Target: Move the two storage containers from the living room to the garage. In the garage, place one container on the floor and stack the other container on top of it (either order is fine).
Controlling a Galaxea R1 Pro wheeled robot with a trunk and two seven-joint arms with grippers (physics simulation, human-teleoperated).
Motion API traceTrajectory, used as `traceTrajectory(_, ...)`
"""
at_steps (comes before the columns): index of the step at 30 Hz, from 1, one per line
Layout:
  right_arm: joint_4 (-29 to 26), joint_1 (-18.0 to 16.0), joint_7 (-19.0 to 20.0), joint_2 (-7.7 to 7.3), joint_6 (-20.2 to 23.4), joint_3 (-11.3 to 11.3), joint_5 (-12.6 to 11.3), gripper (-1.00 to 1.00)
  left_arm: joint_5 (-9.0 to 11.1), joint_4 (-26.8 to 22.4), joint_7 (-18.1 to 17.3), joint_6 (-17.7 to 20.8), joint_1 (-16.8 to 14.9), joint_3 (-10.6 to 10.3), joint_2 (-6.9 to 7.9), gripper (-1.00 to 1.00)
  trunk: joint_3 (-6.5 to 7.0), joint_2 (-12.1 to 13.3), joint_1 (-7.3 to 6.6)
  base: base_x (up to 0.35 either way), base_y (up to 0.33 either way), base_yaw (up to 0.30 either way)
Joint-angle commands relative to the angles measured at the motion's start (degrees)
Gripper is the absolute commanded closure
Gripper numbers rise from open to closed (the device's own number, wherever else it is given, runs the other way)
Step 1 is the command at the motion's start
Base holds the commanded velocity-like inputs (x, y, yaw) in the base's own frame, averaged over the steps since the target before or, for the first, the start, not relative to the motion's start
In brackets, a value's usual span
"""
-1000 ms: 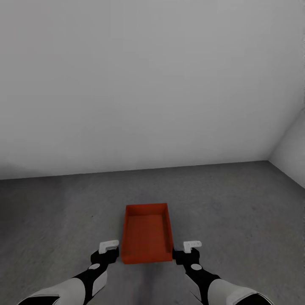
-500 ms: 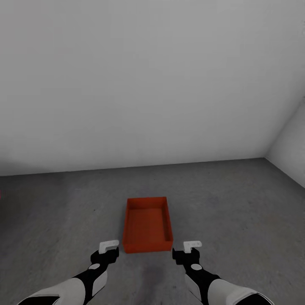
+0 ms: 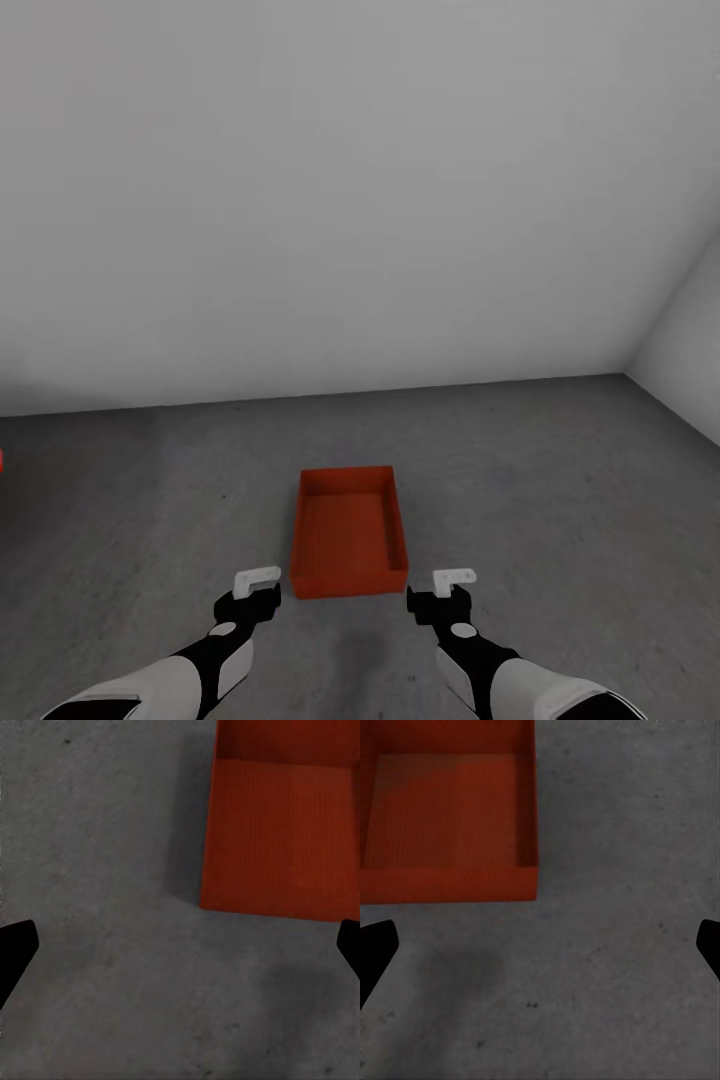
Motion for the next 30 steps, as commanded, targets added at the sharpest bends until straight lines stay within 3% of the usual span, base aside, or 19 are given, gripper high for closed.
traceTrajectory(1,0.1,0.0,-0.2,0.03,-0.2,0.5,-0.5,-1.0,0.4,0.1,0.0,-0.2,0.0,0.1,-0.02,-1.0,0.14,0.4,-0.23,0.0,0.0,0.0)
traceTrajectory(10,0.1,0.0,-0.2,-0.11,-0.2,0.5,-0.5,-1.0,0.4,0.1,0.0,-0.3,0.0,0.2,0.29,-1.0,1.75,4.0,-2.2,0.0,0.0,0.0)
traceTrajectory(15,0.1,-0.1,-0.4,-0.75,-0.1,0.5,-0.5,-1.0,2.1,0.1,-0.4,-0.2,0.0,0.2,4.71,-1.0,2.65,6.0,-3.3,0.0,0.0,0.0)
traceTrajectory(17,0.2,-0.2,-0.6,-0.9,0.0,0.5,-0.5,-1.0,4.2,0.1,-0.5,-0.1,0.3,0.2,6.68,-1.0,3.01,6.8,-3.74,0.0,0.0,0.0)
traceTrajectory(19,0.2,0.1,-0.8,-0.99,0.1,0.5,-0.4,-1.0,5.8,0.1,-0.5,-0.2,0.5,0.2,7.6,-1.0,3.37,7.6,-4.18,0.0,0.0,0.0)
traceTrajectory(23,0.8,0.2,-0.9,-1.12,0.2,0.6,-0.4,-1.0,7.7,0.1,-0.2,-0.2,0.6,0.2,8.47,-1.0,4.09,9.2,-5.06,0.0,0.0,0.0)
traceTrajectory(30,1.3,-0.1,-0.8,-1.14,0.3,0.6,-0.4,-1.0,8.2,0.1,-0.1,0.0,0.6,0.2,8.78,-1.0,5.34,12.0,-6.6,0.0,0.0,0.0)
